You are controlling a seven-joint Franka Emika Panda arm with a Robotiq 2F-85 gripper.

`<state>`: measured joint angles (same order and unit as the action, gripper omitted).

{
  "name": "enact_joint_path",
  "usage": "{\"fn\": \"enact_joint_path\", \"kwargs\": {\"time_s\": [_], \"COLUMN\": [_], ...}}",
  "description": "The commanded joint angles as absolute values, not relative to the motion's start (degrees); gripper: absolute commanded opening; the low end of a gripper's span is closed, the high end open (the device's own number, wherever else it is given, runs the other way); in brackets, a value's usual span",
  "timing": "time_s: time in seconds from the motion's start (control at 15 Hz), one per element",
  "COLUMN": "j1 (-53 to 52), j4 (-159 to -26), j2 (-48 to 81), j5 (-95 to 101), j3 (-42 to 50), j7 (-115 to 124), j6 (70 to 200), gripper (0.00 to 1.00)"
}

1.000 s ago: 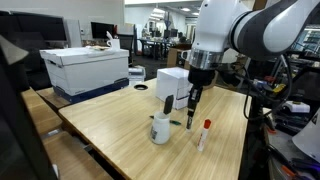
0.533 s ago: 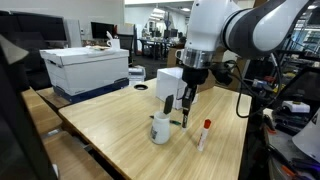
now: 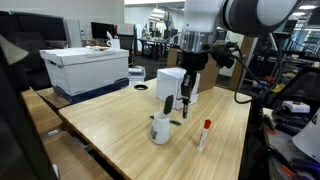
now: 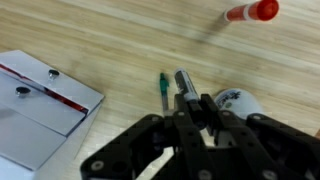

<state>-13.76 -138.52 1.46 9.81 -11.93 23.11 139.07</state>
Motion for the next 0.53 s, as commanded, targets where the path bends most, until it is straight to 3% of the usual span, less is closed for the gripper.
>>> {"fn": "enact_joint_path", "kwargs": {"time_s": [0.0,0.47], "j1": [-14.82,-15.47], "j4": [-139.37,-140.82], "j2": [-5.43,-13.43], "j5": [11.11,11.29], "j3": [-13.69,-17.95], "j7": [22.86,22.2], "j6": [136.6,139.1], "gripper": [0.09,0.09]}}
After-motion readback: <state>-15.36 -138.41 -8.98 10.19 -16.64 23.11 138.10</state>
